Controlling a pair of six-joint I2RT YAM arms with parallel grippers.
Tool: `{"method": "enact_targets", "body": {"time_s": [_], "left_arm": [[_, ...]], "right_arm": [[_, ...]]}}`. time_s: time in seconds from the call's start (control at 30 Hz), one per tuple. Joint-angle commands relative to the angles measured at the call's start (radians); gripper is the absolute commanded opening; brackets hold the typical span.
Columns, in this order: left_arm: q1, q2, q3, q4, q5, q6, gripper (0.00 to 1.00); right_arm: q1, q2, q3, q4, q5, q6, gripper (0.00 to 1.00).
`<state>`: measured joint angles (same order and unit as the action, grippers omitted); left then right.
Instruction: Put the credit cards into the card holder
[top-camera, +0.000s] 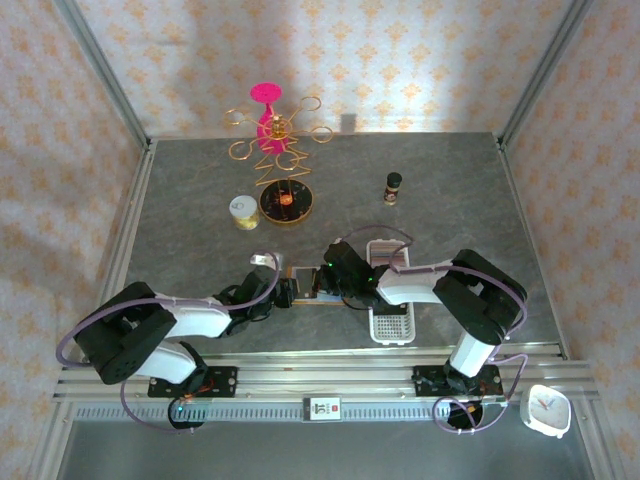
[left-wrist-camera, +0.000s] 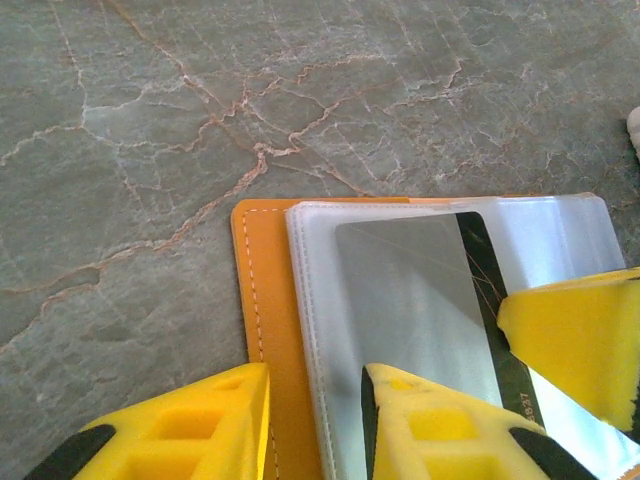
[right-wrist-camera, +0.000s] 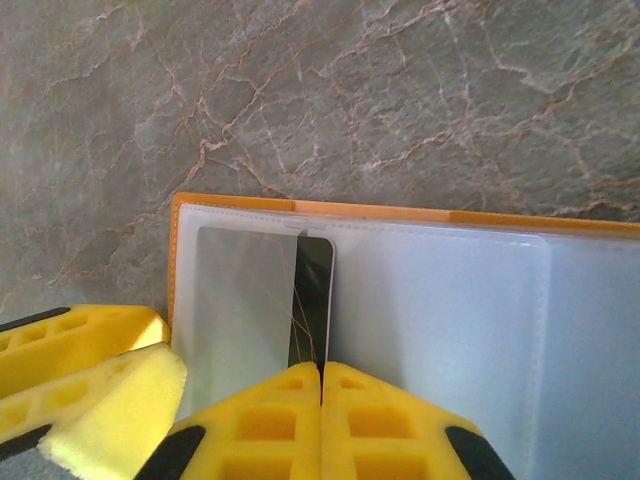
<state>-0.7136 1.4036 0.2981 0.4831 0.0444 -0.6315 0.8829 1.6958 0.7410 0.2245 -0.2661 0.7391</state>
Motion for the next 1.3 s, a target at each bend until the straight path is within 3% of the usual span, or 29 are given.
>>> {"method": "enact_targets", "body": {"time_s": [0.0, 0.5, 0.9, 1.27], "left_arm": [[-0.004, 0.03, 0.029, -0.009, 0.011, -0.01, 0.29], [-0.004, 0.036, 0.025, 0.016, 0.042, -0.016, 0.29], [-0.004, 0.075, 0.068, -0.087, -0.05, -0.007, 0.27], [-0.004, 0.079, 0.072, -0.095, -0.058, -0.004, 0.26]], "right_arm": [[0.007, 0.019, 0.02, 0.036, -0.017, 0.01, 0.0], [0.01, 0.035, 0.026, 0.14, -0.089, 0.05, 0.01], [0.01, -0.09, 0.025, -0.064, 0.096, -0.017, 0.18], [0.01, -0.164, -0.015, -0.18, 0.197, -0.018, 0.26]]}}
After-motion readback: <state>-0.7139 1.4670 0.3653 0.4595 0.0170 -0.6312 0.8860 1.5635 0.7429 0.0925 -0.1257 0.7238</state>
